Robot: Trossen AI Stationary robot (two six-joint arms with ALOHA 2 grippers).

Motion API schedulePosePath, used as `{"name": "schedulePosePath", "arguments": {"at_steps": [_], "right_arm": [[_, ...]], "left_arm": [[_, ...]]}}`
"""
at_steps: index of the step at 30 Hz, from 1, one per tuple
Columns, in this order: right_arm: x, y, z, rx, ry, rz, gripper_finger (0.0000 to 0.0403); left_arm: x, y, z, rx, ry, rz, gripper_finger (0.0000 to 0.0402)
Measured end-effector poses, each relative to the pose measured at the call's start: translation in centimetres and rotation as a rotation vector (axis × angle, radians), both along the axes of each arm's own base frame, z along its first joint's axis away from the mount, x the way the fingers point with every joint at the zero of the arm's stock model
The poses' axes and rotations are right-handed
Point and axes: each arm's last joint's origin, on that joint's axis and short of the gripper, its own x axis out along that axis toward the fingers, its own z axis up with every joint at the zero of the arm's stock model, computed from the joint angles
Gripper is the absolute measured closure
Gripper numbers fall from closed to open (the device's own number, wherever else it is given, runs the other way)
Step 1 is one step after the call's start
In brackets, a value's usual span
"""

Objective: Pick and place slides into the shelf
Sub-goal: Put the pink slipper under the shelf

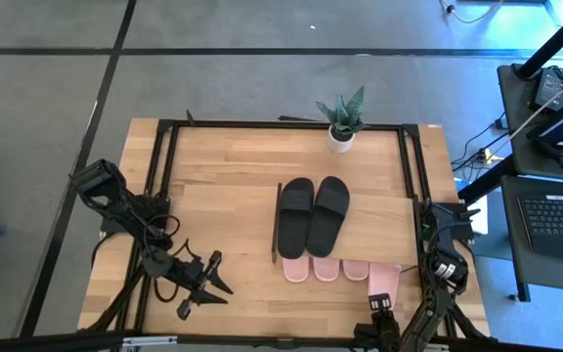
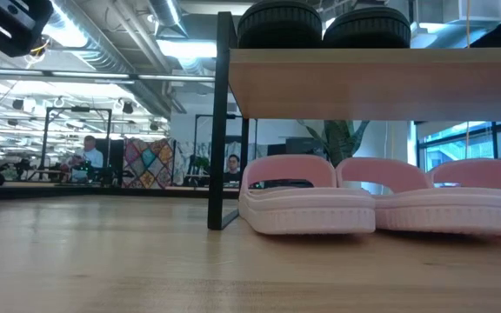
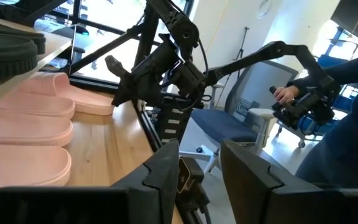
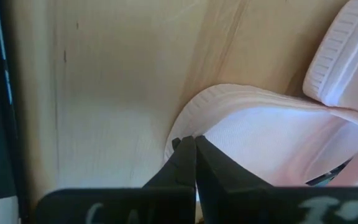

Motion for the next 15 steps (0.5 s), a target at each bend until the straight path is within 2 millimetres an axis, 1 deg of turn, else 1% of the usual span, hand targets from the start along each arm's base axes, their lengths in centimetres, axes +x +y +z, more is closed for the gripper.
{"name": "schedulePosePath", "arguments": {"at_steps": [8, 15], "right_arm": [[0.01, 0.02, -0.02, 0.000, -0.008, -0.014, 0.0400], [-0.01, 0.05, -0.05, -0.004, -0.022, -0.041, 0.0374]], "left_arm": [[0.01, 0.01, 0.00, 0.000, 0.000, 0.000, 0.0290], [0.00, 0.00, 0.00, -0.001, 0.000, 0.000, 0.0290]]}}
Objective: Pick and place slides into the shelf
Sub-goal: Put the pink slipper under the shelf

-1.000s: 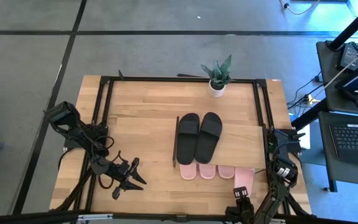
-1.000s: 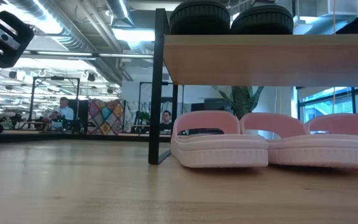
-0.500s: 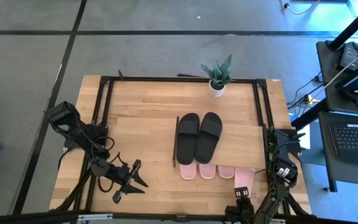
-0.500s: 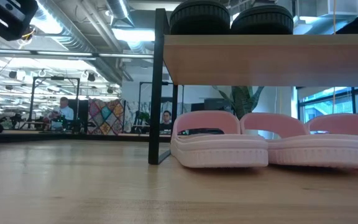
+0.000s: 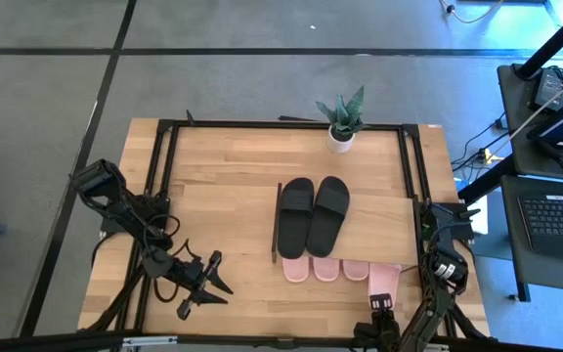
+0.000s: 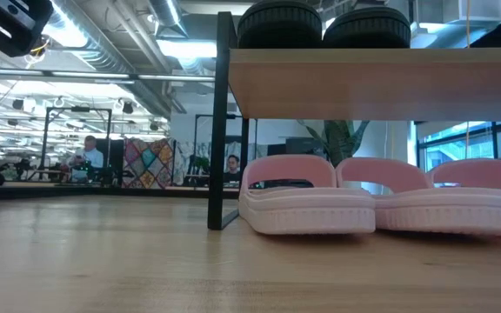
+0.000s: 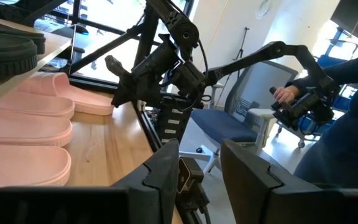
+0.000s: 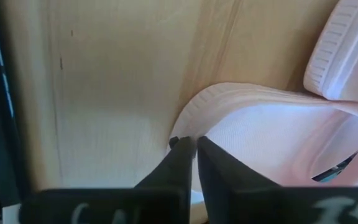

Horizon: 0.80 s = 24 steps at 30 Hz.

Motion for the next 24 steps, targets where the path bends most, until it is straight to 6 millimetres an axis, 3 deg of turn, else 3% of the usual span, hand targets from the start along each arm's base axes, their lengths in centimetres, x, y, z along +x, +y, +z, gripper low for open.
{"name": "schedulePosePath", "arguments": {"at_steps": [5, 18, 24], "right_arm": [[0.0, 0.0, 0.0, -0.002, -0.011, -0.019, 0.0351], [-0.2, 0.2, 0.0, -0.009, -0.039, 0.036, 0.0220], [-0.3, 0.1, 2.0, 0.035, -0.073, 0.022, 0.0204]], "left_arm": [[0.0, 0.0, 0.0, -0.001, 0.000, 0.000, 0.0290], [0.0, 0.0, 0.0, -0.001, 0.000, 0.000, 0.0290], [0.0, 0.0, 0.0, -0.001, 0.000, -0.001, 0.0290]]}}
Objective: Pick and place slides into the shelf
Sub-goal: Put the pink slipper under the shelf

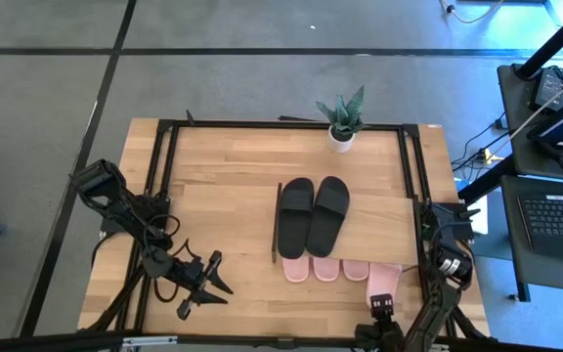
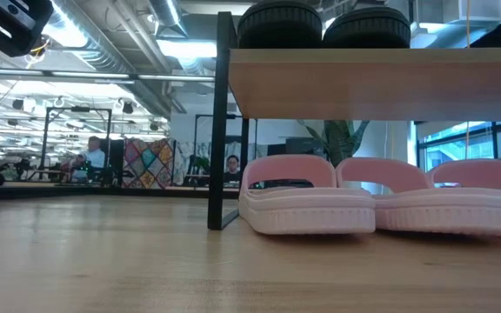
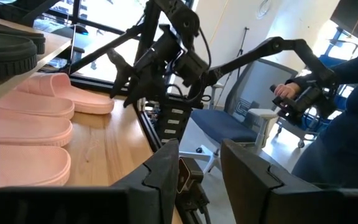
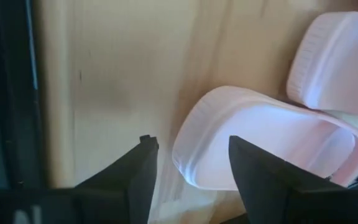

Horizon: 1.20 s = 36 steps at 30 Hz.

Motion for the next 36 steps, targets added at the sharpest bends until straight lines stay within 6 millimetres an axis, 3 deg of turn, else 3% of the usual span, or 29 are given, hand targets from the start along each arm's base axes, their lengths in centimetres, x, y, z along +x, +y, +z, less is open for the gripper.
{"name": "schedulePosePath", "arguments": {"at_steps": [10, 15, 19, 28, 30, 36], "right_arm": [[-0.9, -0.2, 5.5, 0.186, -0.168, -0.164, 0.0203], [-2.2, 0.0, 9.2, 0.327, -0.395, -0.342, 0.0203], [-3.9, 0.4, 10.4, 0.379, -0.594, -0.497, 0.0203], [-5.8, 1.0, 8.3, 0.419, -0.821, -0.857, 0.0203], [-6.1, 0.7, 7.2, 0.403, -0.853, -0.957, 0.0203], [-6.6, 0.5, 3.3, 0.407, -0.780, -1.018, 0.0203]], "left_arm": [[0.0, 0.0, 0.0, 0.001, -0.001, 0.000, 0.0290], [0.0, 0.0, 0.0, 0.001, 0.000, -0.001, 0.0290], [0.0, 0.0, 0.0, 0.001, -0.001, -0.001, 0.0290], [0.0, 0.0, 0.0, 0.001, -0.001, 0.000, 0.0290], [0.0, 0.0, 0.0, 0.001, -0.001, 0.000, 0.0290], [0.0, 0.0, 0.0, 0.001, -0.001, 0.000, 0.0290]]}}
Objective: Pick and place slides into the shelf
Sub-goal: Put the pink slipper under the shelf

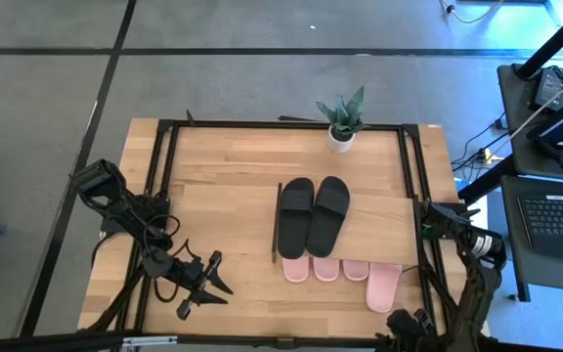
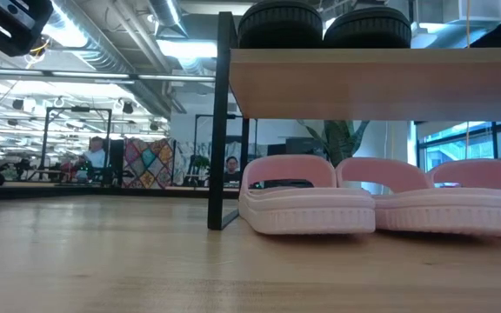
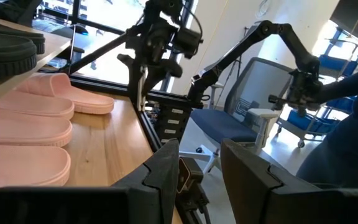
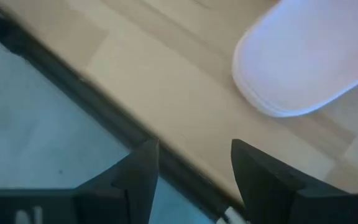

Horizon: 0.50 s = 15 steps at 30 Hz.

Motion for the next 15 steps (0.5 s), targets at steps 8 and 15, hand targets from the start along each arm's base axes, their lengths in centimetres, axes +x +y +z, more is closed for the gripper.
{"name": "schedulePosePath", "arguments": {"at_steps": [8, 15], "right_arm": [[-0.8, -1.2, -3.1, -0.025, 0.121, -0.014, 0.0203], [-1.3, -1.8, -4.7, -0.031, 0.128, -0.019, 0.0203]], "left_arm": [[0.0, 0.0, 0.0, -0.019, 0.007, -0.001, 0.0290], [0.0, 0.0, 0.0, -0.021, 0.008, -0.001, 0.0290]]}}
